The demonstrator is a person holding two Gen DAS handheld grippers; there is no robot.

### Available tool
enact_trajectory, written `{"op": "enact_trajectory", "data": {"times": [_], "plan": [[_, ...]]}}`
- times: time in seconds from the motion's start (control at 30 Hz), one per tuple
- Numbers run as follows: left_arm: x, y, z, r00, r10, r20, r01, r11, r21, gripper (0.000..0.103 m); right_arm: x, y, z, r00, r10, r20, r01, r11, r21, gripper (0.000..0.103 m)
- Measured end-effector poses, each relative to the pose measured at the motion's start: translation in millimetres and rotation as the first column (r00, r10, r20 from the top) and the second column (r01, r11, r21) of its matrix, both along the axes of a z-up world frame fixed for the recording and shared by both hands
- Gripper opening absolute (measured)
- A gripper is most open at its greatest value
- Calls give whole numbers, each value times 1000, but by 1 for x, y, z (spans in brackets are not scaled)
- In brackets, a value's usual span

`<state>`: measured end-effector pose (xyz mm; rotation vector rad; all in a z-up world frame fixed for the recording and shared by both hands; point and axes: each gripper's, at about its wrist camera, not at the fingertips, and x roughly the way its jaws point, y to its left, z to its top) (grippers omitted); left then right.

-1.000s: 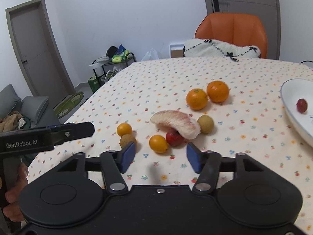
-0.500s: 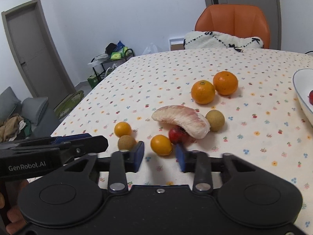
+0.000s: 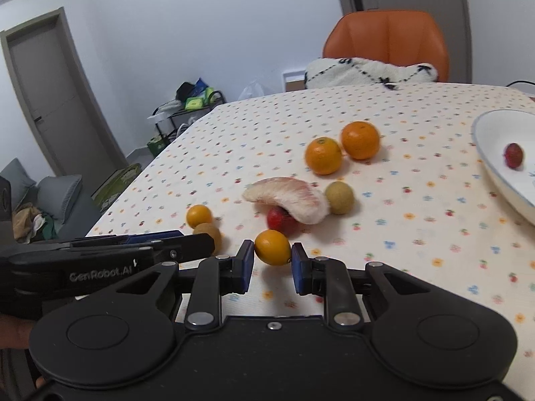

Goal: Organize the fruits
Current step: 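Grasp a mandarin orange with the right tool while the left tool grasps the kiwi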

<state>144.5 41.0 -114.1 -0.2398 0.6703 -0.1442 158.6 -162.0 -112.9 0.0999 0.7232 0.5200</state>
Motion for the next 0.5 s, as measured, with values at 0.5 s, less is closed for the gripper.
{"op": "enact_trajectory", "data": {"times": [0.5], "plan": [[-11,-20,15,999,7,33,-9,999,44,24,-24,-43,16,995,-72,63,69,997,39,22]]}}
